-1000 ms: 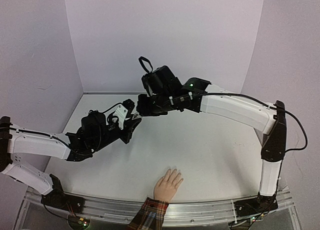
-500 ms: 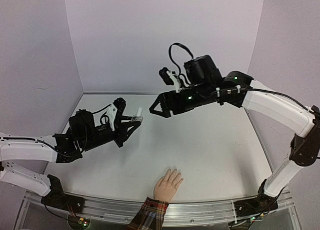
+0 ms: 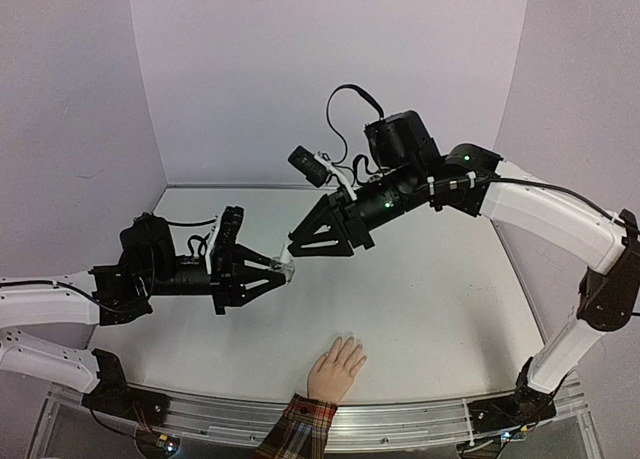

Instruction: Paint the nails

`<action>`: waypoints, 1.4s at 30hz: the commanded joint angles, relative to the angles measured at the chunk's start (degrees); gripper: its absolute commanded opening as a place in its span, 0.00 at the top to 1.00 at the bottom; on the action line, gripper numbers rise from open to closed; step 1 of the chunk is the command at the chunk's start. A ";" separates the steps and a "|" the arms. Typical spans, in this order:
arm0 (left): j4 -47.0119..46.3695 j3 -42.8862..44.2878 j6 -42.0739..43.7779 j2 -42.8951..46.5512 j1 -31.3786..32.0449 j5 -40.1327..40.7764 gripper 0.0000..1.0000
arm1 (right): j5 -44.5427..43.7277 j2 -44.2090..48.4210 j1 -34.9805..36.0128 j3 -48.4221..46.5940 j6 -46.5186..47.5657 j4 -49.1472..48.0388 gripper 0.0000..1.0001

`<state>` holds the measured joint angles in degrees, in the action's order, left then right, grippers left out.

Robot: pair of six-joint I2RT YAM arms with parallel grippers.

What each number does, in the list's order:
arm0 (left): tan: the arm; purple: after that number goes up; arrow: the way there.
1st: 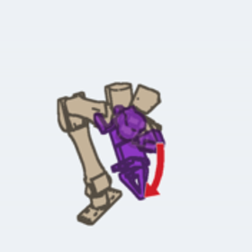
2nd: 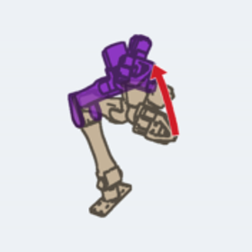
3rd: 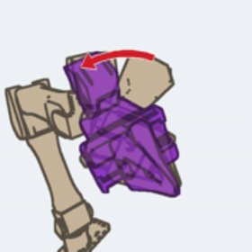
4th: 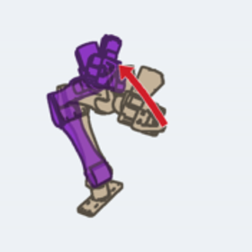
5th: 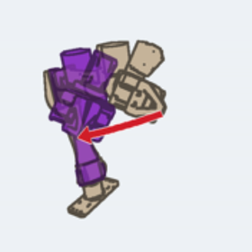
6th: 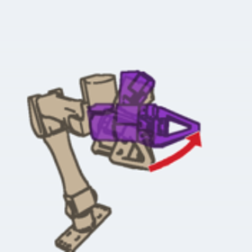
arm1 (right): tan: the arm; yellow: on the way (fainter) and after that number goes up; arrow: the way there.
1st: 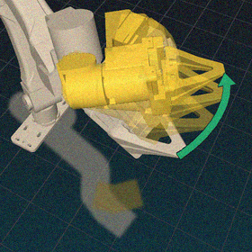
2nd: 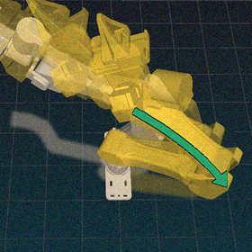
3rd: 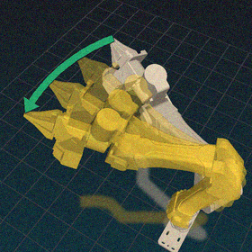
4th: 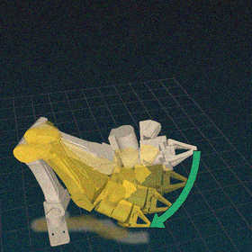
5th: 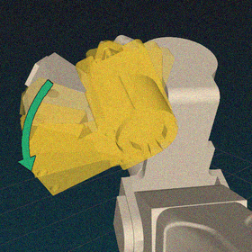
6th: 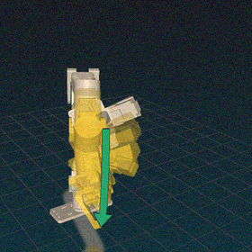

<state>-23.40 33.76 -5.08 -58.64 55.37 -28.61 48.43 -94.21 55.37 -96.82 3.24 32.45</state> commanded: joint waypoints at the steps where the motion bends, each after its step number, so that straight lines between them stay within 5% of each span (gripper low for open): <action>1: -1.63 3.22 -1.16 0.89 -0.35 -3.57 1.00 | 5.37 -1.69 0.17 -3.09 1.03 -3.15 0.58; 9: -2.25 3.76 -1.27 0.34 -0.35 -2.79 1.00 | 4.96 -3.16 0.91 -3.08 0.66 -3.91 0.70; 13: -1.51 4.52 -1.67 0.11 -0.37 -0.43 1.00 | 3.18 -3.17 1.17 -2.06 0.85 -4.70 0.84; 19: -1.75 4.17 -3.41 0.89 -0.34 14.96 1.00 | -3.99 -2.74 2.29 2.04 -2.40 -10.25 1.00; 24: -4.34 3.77 -3.45 0.54 -0.32 31.85 1.00 | -23.32 -4.84 4.91 6.42 -14.73 -18.09 1.00; 29: -3.15 8.35 -2.66 -5.92 -0.35 49.57 1.00 | -64.40 -10.69 12.67 1.96 -33.06 -14.73 1.00; 34: -1.87 11.96 -2.05 -10.83 -0.16 48.50 1.00 | -70.32 -18.60 15.02 -12.31 -38.54 -4.86 1.00; 38: -1.80 9.35 -3.30 -9.70 -0.19 44.94 1.00 | -69.33 -16.07 14.37 -11.62 -35.90 -4.24 0.78; 42: -0.10 5.65 -4.07 -6.27 -0.18 39.24 1.00 | -59.49 -9.92 10.71 -6.39 -31.19 -4.43 0.53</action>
<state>-18.84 39.72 -7.67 -69.61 55.71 14.32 -19.45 -110.97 67.46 -106.39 -30.99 24.18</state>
